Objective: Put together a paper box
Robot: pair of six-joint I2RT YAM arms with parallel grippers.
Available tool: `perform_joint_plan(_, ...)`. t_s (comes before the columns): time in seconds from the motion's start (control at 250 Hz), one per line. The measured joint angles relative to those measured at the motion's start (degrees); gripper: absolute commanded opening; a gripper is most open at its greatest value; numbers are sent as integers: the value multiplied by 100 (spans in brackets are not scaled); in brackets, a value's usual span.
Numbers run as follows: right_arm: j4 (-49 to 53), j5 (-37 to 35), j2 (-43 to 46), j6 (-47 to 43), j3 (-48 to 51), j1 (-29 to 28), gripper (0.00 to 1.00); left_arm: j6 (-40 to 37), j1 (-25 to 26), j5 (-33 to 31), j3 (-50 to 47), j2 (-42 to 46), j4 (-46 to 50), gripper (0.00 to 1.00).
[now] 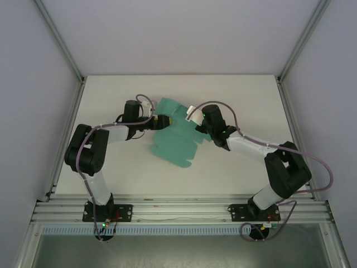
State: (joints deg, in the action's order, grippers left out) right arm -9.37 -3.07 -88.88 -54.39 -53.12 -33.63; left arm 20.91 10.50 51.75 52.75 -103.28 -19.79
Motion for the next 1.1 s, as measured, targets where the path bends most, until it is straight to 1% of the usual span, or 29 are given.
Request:
perform_joint_plan(0.16, -28, -328, -4, -592, -52, -59, 0, -103, -243, -391, -74, 577, 461, 100)
perform_joint_plan(0.256, -181, -487, -55, -1043, -52, -118, 0, -153, -415, -752, -79, 951, 754, 100)
perform_joint_plan(0.316, -466, -640, -177, -1410, -48, -177, 0, -155, -507, -1073, -70, 1150, 922, 100)
perform_joint_plan(0.388, -1056, -857, -461, -1899, -22, -264, 0, -181, -579, -1513, 68, 1233, 1220, 100)
perform_joint_plan(0.476, -1910, -1104, -911, -2577, 57, -365, 0, -162, -645, -1965, 455, 1043, 1558, 100)
perform_joint_plan(0.516, -2297, -1200, -1137, -2835, 79, -400, 0, -146, -656, -2074, 621, 925, 1641, 100)
perform_joint_plan(0.608, -3051, -1329, -1606, -3311, 94, -446, 0, -125, -693, -2223, 922, 592, 1661, 100)
perform_joint_plan(0.695, -3497, -1370, -1823, -3565, 94, -459, 0, -90, -691, -2264, 1051, 299, 1659, 100)
perform_joint_plan(0.839, -3875, -1373, -1856, -3707, 105, -468, 0, -90, -691, -2275, 1270, -170, 1663, 100)
perform_joint_plan(0.923, -3917, -1377, -1856, -3738, 129, -474, 0, -92, -693, -2271, 1453, -385, 1676, 100)
perform_joint_plan(0.987, -3919, -1390, -1856, -3738, 151, -476, 0, -101, -693, -2238, 1580, -490, 1672, 97)
perform_joint_plan(1.103, -3910, -1425, -1856, -3713, 155, -487, 0, -107, -693, -2197, 1676, -599, 1613, 98)
